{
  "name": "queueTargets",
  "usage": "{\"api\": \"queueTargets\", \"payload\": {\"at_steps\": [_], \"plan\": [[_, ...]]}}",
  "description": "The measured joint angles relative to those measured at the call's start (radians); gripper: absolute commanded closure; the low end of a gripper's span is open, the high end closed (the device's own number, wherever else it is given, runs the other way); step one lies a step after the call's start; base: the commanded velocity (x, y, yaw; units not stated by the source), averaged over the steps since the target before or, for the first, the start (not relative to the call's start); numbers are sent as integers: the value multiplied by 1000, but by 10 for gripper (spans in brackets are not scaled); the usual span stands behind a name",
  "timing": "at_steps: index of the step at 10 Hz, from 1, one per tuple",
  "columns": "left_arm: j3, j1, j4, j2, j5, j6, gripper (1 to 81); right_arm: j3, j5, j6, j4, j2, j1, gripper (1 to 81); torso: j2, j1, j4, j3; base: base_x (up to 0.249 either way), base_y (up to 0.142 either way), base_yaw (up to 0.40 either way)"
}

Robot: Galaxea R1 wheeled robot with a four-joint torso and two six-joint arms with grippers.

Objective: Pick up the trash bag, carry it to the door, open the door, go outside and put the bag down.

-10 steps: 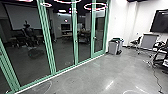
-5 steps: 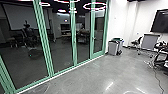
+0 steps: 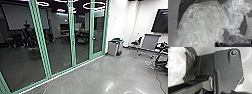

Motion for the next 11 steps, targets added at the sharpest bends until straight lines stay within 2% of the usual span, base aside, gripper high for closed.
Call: {"api": "queueTargets", "payload": {"at_steps": [11], "plan": [[0, 0, 0, 2, 0, 0, 811, 0, 0, 0, 0, 0, 0, 10, 0, 0, 0, 0, 160, 0, 0]]}}
